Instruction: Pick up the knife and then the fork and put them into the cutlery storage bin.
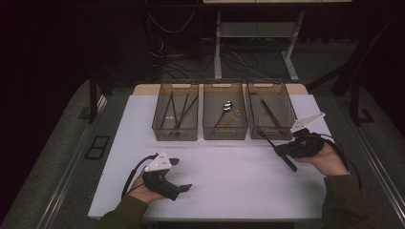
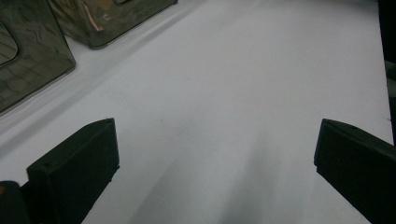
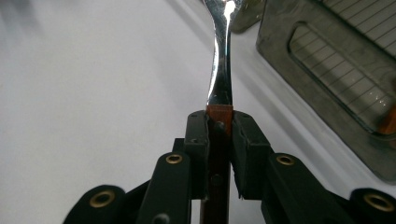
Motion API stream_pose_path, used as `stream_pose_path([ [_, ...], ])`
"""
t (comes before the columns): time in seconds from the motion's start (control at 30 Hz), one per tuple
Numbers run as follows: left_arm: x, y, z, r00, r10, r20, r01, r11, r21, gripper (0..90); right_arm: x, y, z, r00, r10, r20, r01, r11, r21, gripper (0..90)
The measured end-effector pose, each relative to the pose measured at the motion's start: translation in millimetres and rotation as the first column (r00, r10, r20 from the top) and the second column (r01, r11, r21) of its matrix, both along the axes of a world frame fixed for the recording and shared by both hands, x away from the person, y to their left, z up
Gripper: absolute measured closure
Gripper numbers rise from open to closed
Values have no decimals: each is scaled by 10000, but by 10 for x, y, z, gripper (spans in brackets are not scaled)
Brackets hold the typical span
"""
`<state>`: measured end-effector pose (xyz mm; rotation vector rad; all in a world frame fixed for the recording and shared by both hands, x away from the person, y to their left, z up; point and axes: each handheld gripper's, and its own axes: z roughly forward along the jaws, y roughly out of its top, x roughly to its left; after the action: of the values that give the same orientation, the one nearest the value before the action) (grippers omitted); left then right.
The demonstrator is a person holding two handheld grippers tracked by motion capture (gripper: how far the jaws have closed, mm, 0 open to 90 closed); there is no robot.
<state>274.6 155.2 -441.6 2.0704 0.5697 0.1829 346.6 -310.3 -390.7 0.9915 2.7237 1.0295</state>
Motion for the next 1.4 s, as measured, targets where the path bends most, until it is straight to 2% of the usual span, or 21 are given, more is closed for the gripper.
stream_pose_path([
  [0.23, -1, 0, 2, 10000, -4, 21, 4, 10000, -21, 0, -10, -85, 48, 9969, -581, 522, 546, 9964, 656, 776],
  [0.43, -3, 2, 5, 10000, -14, 45, 14, 10000, -67, 0, -24, -150, 101, 9868, -1270, 1005, 1145, 9859, 1222, 775],
  [0.5, -3, 4, 7, 10000, -17, 24, 17, 10000, -35, 0, -23, -168, 117, 9803, -1487, 1301, 1317, 9826, 1311, 775],
  [0.73, -1, 2, 4, 10000, -11, 28, 11, 10000, -59, 0, -21, -205, 188, 9580, -2210, 1828, 1911, 9672, 1674, 775],
  [0.8, 0, 2, 2, 10000, 10, 19, -10, 10000, -77, 0, -3, -211, 204, 9549, -2339, 1830, 2014, 9628, 1800, 775],
  [1.2, -2, -3, -3, 10000, 36, -16, -36, 9999, -131, 0, 188, -162, 391, 9173, -3129, 2461, 2763, 9455, 1724, 775],
  [1.4, -4, -3, -1, 10000, 19, -10, -19, 9999, -157, 0, 333, -161, 507, 9020, -3495, 2537, 3081, 9324, 1891, 775],
])
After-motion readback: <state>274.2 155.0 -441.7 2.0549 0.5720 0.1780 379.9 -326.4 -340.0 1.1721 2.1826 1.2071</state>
